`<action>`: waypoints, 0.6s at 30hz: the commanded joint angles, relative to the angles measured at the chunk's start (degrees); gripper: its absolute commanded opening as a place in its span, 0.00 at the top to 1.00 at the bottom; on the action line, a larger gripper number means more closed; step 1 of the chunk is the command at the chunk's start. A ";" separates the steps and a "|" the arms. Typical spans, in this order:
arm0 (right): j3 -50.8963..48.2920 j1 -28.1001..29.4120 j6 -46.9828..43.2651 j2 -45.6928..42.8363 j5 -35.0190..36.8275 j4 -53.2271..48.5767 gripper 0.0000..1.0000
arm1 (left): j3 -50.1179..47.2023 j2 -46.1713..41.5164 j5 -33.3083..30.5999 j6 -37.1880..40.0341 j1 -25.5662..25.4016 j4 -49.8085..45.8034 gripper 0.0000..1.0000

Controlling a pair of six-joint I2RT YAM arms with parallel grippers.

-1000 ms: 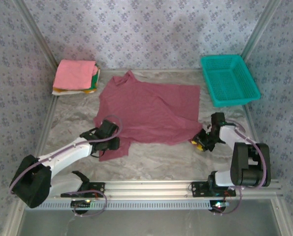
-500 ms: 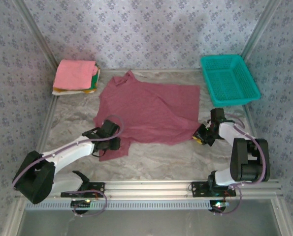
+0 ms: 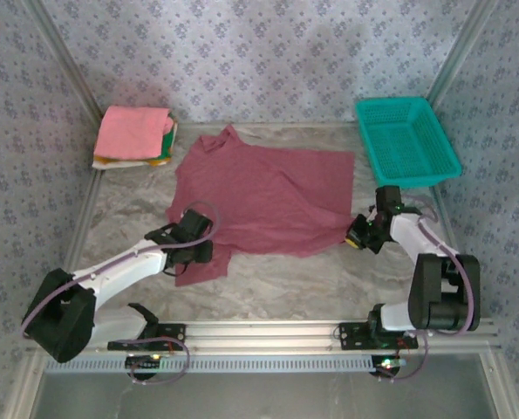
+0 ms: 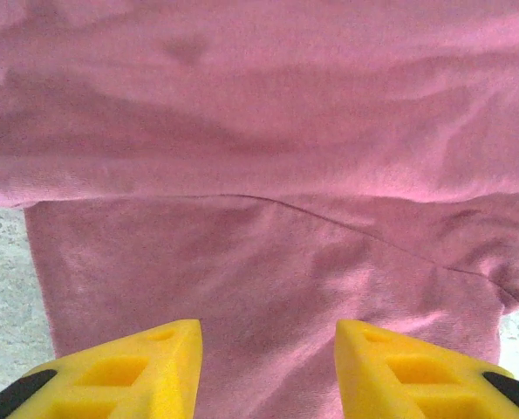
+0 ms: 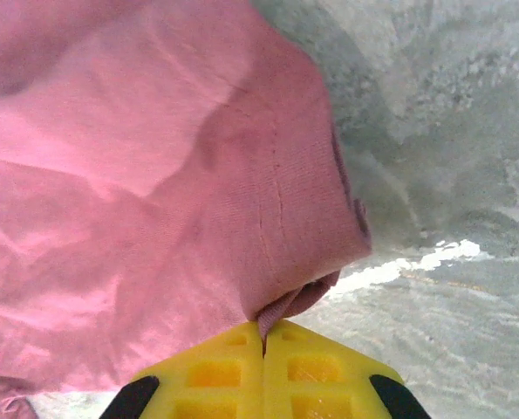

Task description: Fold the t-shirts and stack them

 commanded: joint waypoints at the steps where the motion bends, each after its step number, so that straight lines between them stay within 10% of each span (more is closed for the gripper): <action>1: 3.18 -0.56 -1.38 -1.94 -1.77 -6.76 1.00 | 1.50 -1.67 -1.52 0.98 0.78 -1.38 0.56; 15: 14.33 -5.64 -10.68 -4.22 -5.36 -27.85 1.00 | 2.53 -4.37 -1.14 2.13 3.25 -4.60 0.56; 18: 14.08 -6.69 -10.84 -7.84 -1.05 -32.23 0.80 | 2.77 -5.60 -1.21 1.96 3.49 -6.81 0.56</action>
